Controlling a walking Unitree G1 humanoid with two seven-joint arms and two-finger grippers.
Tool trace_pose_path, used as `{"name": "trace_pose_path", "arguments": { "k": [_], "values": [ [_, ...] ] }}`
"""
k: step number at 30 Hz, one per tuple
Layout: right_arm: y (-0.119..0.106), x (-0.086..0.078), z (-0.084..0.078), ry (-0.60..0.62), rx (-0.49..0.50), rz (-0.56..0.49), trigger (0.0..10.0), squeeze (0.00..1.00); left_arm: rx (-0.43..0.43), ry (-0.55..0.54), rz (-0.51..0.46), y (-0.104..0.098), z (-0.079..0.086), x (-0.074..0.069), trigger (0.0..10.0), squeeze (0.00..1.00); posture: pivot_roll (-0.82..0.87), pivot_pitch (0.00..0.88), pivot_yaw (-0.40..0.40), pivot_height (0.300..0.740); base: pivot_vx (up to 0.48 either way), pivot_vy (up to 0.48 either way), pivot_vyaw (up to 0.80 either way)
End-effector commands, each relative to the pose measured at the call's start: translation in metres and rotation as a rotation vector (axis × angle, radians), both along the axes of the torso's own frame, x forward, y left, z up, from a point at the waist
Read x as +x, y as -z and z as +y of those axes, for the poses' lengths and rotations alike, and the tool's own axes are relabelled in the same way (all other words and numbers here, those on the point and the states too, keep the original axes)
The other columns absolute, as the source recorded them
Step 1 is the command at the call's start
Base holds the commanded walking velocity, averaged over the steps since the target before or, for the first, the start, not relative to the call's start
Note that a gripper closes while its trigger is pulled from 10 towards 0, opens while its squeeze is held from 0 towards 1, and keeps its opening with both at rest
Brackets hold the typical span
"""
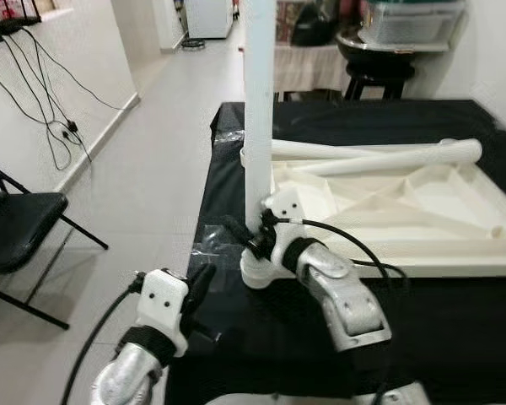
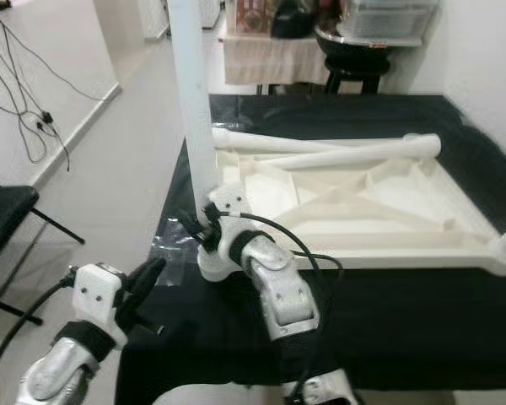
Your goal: Building children table
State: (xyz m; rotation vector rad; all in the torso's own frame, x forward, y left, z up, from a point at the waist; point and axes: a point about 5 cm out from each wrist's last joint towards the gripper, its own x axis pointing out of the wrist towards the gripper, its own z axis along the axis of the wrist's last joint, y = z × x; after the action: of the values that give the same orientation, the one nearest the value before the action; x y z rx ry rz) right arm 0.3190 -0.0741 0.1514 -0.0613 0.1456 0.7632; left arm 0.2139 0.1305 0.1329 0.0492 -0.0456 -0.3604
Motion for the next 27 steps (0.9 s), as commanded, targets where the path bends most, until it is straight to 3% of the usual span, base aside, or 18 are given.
{"name": "trace_pose_path", "arguments": {
  "k": [1, 2, 3, 4, 5, 6, 7, 8, 9, 16, 17, 19, 20, 27],
  "values": [
    [0.0, -0.002, 0.007, -0.06, 0.019, 0.016, 10.0, 1.0, 0.019, -0.004, 0.01, 0.002, 0.002, 0.0, 10.0, 0.0, 0.03, 0.087, 0.012, 0.74, 0.0, 0.0, 0.0],
    [-0.006, 0.002, 0.007, -0.134, 0.031, -0.011, 10.0, 1.0, 0.017, -0.002, 0.011, 0.003, 0.002, 0.0, 10.0, 0.0, 0.03, 0.083, 0.012, 0.74, 0.0, 0.0, 0.0],
    [-0.006, 0.002, 0.007, -0.134, 0.031, -0.011, 10.0, 1.0, 0.017, -0.002, 0.011, 0.003, 0.002, 0.0, 10.0, 0.0, 0.03, 0.083, 0.012, 0.74, 0.0, 0.0, 0.0],
    [-0.011, 0.005, 0.007, -0.193, 0.044, -0.031, 10.0, 0.75, 0.016, 0.0, 0.011, 0.003, 0.002, 0.001, 10.0, 0.0, 0.03, 0.083, 0.01, 0.74, 0.0, 0.0, 0.0],
    [-0.011, 0.005, 0.007, -0.193, 0.044, -0.031, 10.0, 0.75, 0.016, 0.0, 0.011, 0.003, 0.002, 0.001, 10.0, 0.0, 0.03, 0.083, 0.01, 0.74, 0.0, 0.0, 0.0],
    [-0.02, 0.007, 0.008, -0.34, 0.058, -0.063, 10.0, 0.0, 0.013, 0.001, 0.012, 0.003, 0.001, 0.001, 10.0, 0.0, 0.03, 0.079, 0.01, 0.74, 0.0, 0.0, 0.0],
    [-0.02, 0.007, 0.008, -0.34, 0.058, -0.063, 10.0, 0.0, 0.013, 0.001, 0.012, 0.003, 0.001, 0.001, 10.0, 0.0, 0.03, 0.079, 0.01, 0.74, 0.0, 0.0, 0.0],
    [-0.032, 0.006, 0.009, -0.596, 0.063, -0.08, 10.0, 0.0, 0.01, 0.001, 0.012, 0.003, 0.0, 0.001, 10.0, 0.0, 0.04, 0.075, 0.008, 0.74, 0.0, 0.0, 0.0],
    [-0.035, 0.007, 0.01, -0.675, 0.056, -0.083, 10.0, 0.0, 0.008, 0.0, 0.012, 0.003, 0.0, 0.001, 10.0, 0.0, 0.04, 0.075, 0.008, 0.74, 0.0, 0.0, 0.0],
    [-0.045, 0.021, 0.013, -0.768, 0.095, -0.042, 10.0, 0.0, 0.005, 0.001, 0.013, 0.003, -0.001, 0.002, 10.0, 0.0, 0.05, 0.071, 0.005, 0.74, 0.0, 0.0, 0.0],
    [-0.045, 0.023, 0.012, -0.779, 0.099, -0.03, 6.5, 0.0, 0.005, 0.001, 0.013, 0.003, -0.002, 0.002, 10.0, 0.0, 0.05, 0.071, 0.004, 0.74, 0.0, 0.0, 0.0],
    [-0.045, 0.024, 0.012, -0.787, 0.1, -0.023, 6.5, 0.0, 0.005, 0.001, 0.013, 0.003, -0.002, 0.002, 10.0, 0.0, 0.05, 0.071, 0.004, 0.74, 0.0, 0.0, 0.0],
    [-0.045, 0.024, 0.012, -0.792, 0.1, -0.02, 0.0, 0.0, 0.004, 0.001, 0.013, 0.003, -0.002, 0.002, 10.0, 0.0, 0.05, 0.071, 0.004, 0.74, 0.0, 0.0, 0.0],
    [-0.036, 0.029, 0.004, -0.8, 0.121, 0.014, 0.0, 0.0, 0.003, 0.002, 0.012, 0.003, -0.003, 0.001, 10.0, 0.0, 0.04, 0.075, 0.001, 0.74, 0.0, 0.0, 0.0]
  ]
}}
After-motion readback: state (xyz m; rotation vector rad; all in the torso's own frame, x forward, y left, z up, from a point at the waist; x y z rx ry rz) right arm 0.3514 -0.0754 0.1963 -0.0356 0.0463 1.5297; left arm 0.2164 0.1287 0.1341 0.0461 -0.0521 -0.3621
